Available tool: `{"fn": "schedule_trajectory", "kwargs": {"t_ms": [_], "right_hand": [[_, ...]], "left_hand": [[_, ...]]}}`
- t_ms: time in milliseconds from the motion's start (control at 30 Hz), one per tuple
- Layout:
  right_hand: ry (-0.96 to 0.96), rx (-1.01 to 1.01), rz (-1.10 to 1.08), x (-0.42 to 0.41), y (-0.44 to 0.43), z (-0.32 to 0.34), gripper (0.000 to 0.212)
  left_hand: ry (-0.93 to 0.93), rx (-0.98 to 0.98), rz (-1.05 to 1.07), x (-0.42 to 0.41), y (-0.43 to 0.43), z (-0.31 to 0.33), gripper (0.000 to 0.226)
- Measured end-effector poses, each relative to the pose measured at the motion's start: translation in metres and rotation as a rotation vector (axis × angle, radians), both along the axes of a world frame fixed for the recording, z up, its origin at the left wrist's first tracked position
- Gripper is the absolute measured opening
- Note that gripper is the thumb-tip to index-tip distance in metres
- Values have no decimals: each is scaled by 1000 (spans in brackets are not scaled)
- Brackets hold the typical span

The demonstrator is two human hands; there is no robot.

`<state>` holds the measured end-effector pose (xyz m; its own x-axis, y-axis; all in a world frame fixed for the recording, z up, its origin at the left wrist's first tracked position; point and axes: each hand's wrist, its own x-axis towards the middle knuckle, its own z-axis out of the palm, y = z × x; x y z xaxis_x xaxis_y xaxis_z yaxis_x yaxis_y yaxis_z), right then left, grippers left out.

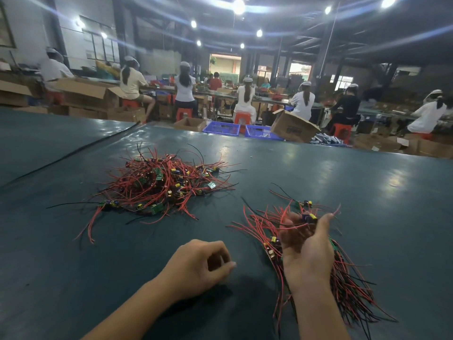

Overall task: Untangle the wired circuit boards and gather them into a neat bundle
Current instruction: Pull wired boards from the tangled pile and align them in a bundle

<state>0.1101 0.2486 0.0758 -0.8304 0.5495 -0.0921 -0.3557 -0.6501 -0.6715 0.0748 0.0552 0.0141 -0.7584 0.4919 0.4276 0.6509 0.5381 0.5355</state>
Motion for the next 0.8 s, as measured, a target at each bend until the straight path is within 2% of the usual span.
{"fn": "schedule_trajectory", "kwargs": {"t_ms": [100, 200, 267, 333, 433, 500, 600, 800], "right_hand": [[-20, 227, -89, -1, 6, -1, 45], [-80, 677, -227, 2, 8, -3, 46], [-194, 994, -300, 3, 11, -5, 48], [-386, 1223, -337, 4, 16, -9, 42], [-605, 1345, -295, 4, 23, -12, 42], [-631, 1358, -277, 3, 23, -15, 43], [-536, 1348, -270, 0, 8, -15, 31], [-360, 1537, -100, -1, -40, -30, 25]], "left_hand": [[118, -16, 148, -6, -7, -2, 20], [185, -12, 278, -13, -14, -2, 13], [224, -32, 356, -23, -24, -2, 9], [222, -87, 458, -35, -38, -3, 16], [124, -170, 647, -53, -63, -7, 31], [29, -211, 709, -65, -77, -11, 41], [-126, -253, 737, -78, -84, -18, 50], [-104, -257, 818, -96, -87, -18, 53]]}}
